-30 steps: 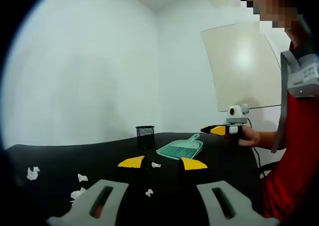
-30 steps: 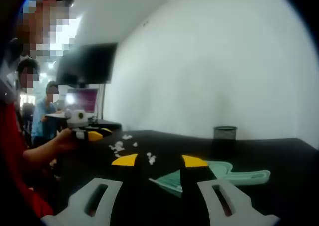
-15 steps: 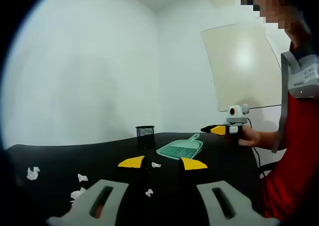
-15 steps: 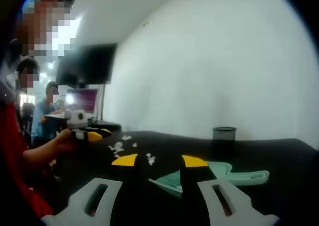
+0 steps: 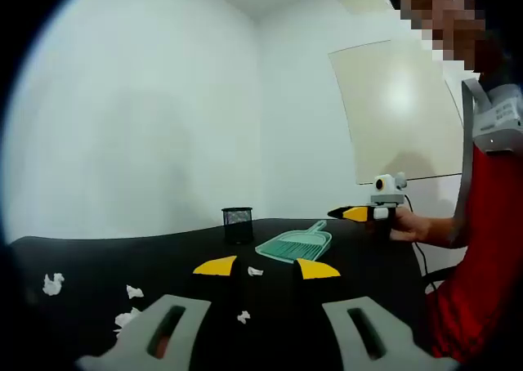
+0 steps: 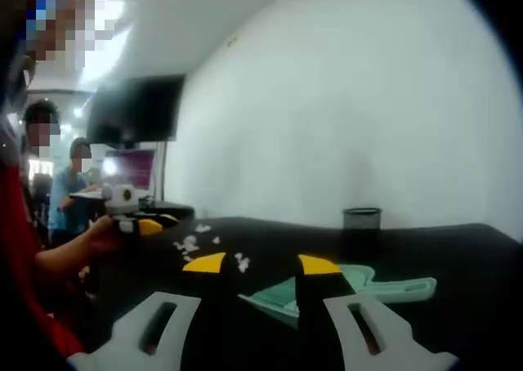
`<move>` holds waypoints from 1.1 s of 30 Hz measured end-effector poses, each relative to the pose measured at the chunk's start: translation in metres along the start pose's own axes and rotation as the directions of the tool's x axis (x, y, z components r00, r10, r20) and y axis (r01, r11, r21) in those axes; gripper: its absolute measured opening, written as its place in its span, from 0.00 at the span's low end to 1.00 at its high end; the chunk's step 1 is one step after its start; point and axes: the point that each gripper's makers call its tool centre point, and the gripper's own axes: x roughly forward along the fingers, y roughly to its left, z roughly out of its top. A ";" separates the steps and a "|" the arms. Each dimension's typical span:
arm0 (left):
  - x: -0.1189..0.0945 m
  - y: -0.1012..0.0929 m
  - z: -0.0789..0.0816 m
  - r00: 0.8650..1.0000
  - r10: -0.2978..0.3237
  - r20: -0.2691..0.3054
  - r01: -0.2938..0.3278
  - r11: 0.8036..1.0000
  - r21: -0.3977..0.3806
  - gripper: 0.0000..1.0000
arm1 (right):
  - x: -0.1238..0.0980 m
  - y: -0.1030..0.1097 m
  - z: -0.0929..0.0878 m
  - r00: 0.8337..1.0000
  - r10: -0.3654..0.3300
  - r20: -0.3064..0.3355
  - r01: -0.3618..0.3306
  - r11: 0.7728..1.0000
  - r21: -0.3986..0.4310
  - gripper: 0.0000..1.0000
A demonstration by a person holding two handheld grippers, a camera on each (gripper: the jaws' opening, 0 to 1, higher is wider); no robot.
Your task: Pick up the broom and sweep the trash on the tabletop into the dustpan.
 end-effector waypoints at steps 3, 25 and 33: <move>0.000 0.000 -0.001 1.000 0.005 -0.004 -0.005 1.000 0.002 0.24 | 0.000 0.002 0.000 1.000 0.005 -0.002 -0.005 1.000 -0.006 0.34; 0.001 -0.001 -0.005 1.000 0.002 -0.028 -0.002 1.000 0.001 0.24 | 0.006 -0.001 0.038 0.999 0.026 0.022 -0.025 0.999 -0.027 0.34; 0.000 -0.002 -0.003 1.000 -0.001 -0.014 0.001 1.000 0.001 0.24 | 0.006 -0.043 0.064 0.996 -0.088 0.022 0.088 0.996 -0.003 0.34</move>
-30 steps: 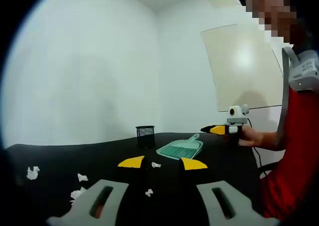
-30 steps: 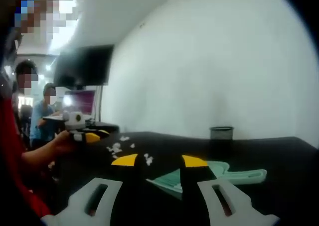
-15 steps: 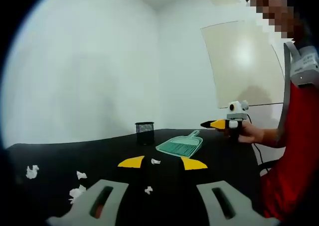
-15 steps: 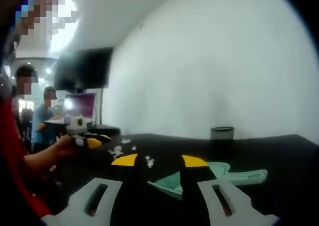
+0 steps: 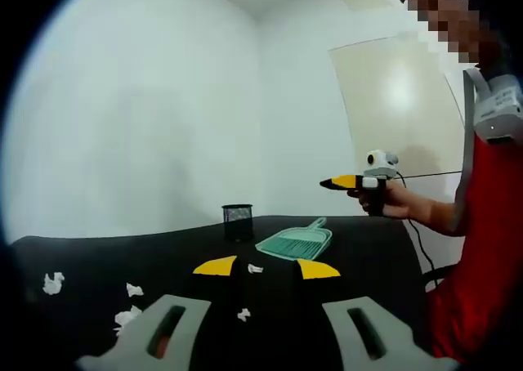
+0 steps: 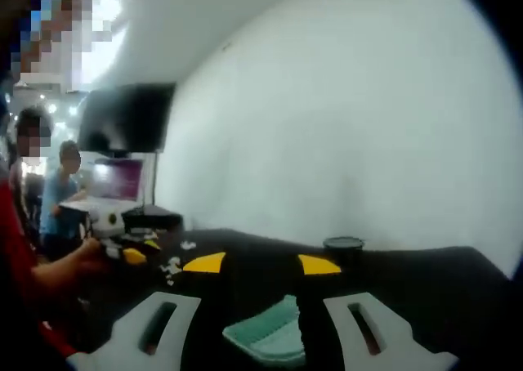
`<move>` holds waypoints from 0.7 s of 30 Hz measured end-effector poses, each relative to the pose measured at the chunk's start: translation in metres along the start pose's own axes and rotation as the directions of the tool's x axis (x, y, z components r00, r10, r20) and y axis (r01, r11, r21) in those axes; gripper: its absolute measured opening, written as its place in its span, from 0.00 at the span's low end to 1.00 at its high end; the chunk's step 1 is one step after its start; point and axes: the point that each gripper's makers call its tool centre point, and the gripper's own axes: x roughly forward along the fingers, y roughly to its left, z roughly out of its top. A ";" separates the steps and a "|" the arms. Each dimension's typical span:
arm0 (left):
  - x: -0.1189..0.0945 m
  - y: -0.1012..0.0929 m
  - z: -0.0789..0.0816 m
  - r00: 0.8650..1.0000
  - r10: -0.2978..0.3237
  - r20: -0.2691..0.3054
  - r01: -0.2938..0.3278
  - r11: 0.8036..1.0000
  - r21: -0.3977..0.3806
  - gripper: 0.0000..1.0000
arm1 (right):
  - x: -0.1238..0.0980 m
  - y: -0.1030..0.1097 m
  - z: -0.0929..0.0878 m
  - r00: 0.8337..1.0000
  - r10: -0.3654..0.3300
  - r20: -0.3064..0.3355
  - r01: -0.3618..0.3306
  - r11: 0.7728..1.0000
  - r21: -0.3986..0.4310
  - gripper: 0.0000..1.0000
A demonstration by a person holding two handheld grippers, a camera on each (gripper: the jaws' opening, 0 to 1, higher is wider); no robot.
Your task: Pick up the broom and sweep the trash on the tabletop into the dustpan.
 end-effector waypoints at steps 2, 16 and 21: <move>0.000 -0.001 0.000 1.000 -0.002 0.001 0.002 1.000 0.001 0.24 | -0.001 -0.015 0.001 0.998 -0.058 -0.014 0.059 0.998 0.021 0.34; -0.001 -0.001 0.005 1.000 0.004 0.021 -0.004 1.000 -0.001 0.25 | -0.036 -0.114 -0.047 0.894 -0.406 -0.189 0.445 0.855 0.267 0.38; -0.002 0.000 0.006 1.000 0.006 0.028 -0.006 1.000 -0.005 0.24 | -0.047 -0.128 -0.072 0.862 -0.439 -0.254 0.507 0.766 0.395 0.40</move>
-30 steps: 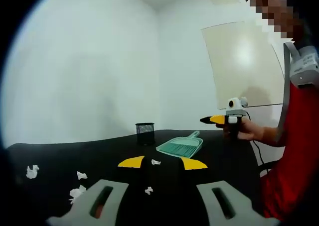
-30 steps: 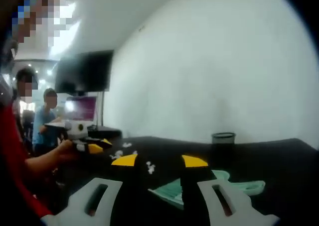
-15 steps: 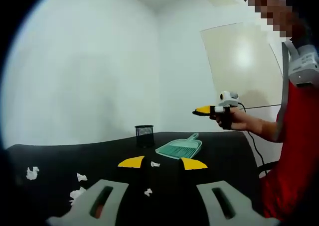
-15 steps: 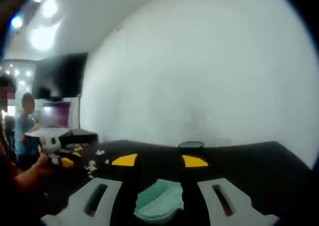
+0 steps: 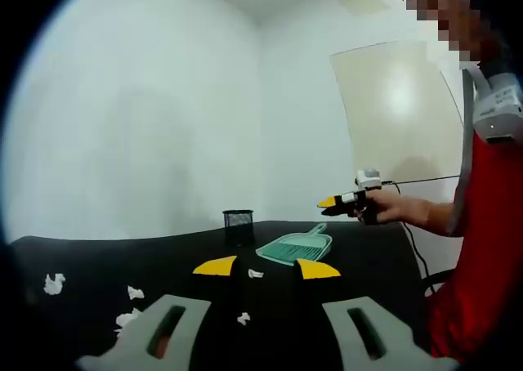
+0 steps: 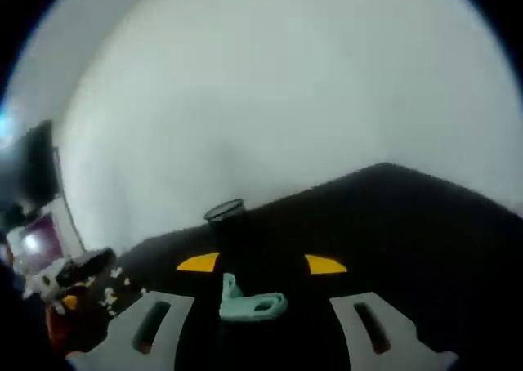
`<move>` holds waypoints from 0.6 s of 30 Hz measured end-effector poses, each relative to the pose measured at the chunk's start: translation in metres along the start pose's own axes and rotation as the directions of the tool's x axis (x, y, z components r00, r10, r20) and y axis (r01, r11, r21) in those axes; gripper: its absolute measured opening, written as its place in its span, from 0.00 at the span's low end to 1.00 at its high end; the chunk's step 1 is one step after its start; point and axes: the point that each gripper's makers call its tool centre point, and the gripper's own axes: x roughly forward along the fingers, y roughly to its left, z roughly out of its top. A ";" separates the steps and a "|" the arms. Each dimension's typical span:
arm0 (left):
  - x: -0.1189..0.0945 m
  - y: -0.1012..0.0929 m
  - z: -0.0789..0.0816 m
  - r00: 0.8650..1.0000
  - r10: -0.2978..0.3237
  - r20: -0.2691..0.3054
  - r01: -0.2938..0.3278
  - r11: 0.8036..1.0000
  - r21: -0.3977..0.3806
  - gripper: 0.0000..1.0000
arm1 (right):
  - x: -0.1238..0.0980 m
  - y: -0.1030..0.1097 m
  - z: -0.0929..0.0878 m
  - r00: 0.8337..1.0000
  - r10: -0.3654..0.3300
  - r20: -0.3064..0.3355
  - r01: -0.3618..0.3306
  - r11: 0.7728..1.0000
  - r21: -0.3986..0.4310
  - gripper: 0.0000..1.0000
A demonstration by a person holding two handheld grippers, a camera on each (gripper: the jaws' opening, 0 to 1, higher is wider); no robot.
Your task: Pick up the broom and sweep the trash on the tabletop into the dustpan.
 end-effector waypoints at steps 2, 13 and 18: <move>0.001 0.000 -0.001 1.000 0.001 -0.007 -0.001 1.000 0.005 0.24 | 0.004 -0.005 -0.014 0.999 0.004 -0.048 0.001 0.994 0.105 0.41; 0.001 0.000 -0.001 1.000 0.000 -0.005 0.000 1.000 0.005 0.24 | 0.019 0.010 -0.048 0.989 0.098 -0.107 -0.053 0.930 0.364 0.39; 0.001 0.000 -0.002 1.000 -0.001 -0.008 0.001 1.000 0.007 0.24 | 0.018 0.016 -0.052 0.990 0.091 -0.104 -0.044 0.921 0.386 0.35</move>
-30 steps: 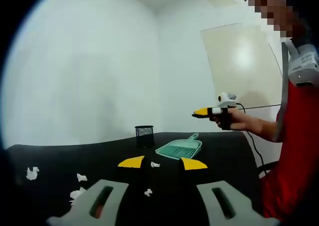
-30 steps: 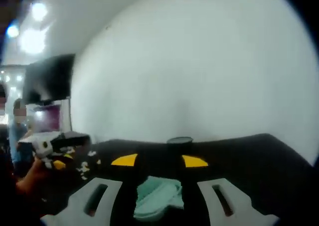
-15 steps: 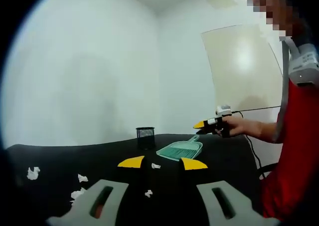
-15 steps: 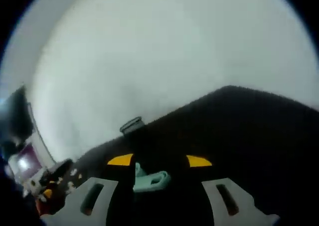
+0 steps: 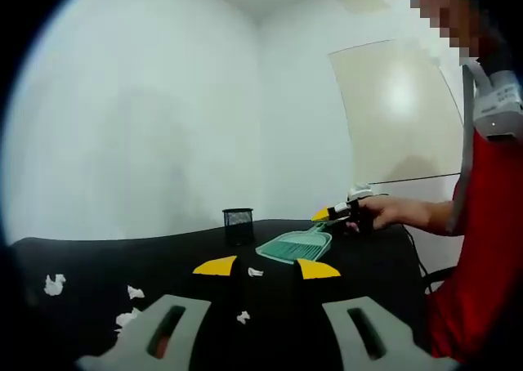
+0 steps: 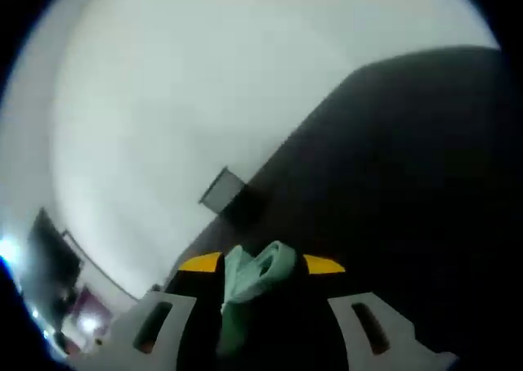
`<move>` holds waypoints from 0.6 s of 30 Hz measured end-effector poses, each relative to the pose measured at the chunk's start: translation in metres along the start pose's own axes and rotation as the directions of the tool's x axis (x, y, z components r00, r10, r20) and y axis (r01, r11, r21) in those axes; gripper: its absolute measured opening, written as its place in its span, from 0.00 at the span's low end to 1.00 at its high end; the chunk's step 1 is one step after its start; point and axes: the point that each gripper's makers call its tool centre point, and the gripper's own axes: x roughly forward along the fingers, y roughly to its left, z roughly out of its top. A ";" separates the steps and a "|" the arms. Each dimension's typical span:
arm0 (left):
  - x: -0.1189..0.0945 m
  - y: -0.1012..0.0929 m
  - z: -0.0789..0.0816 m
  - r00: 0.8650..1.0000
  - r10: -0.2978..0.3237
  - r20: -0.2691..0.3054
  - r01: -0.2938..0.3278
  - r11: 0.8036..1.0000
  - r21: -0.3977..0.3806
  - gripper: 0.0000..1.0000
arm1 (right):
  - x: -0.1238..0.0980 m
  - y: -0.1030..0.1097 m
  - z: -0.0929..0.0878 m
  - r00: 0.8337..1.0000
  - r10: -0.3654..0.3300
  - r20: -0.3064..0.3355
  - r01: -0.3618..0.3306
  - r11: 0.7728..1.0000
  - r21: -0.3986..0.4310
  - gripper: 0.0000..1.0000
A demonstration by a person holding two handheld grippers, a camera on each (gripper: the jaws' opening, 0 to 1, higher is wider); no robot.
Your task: Pick up the broom and sweep the trash on the tabletop into the dustpan.
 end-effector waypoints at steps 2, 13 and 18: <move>0.000 0.000 0.000 1.000 0.000 0.000 0.000 1.000 0.000 0.24 | 0.004 -0.001 -0.004 1.000 -0.003 -0.009 0.003 1.000 0.016 0.34; 0.000 0.001 0.000 1.000 0.000 0.002 0.000 1.000 -0.002 0.24 | 0.018 0.003 -0.008 0.999 0.040 -0.026 -0.037 0.995 0.090 0.19; 0.000 0.000 0.000 1.000 -0.001 -0.001 0.001 1.000 -0.001 0.24 | 0.014 0.012 -0.009 0.994 0.101 -0.029 -0.095 0.982 0.163 0.15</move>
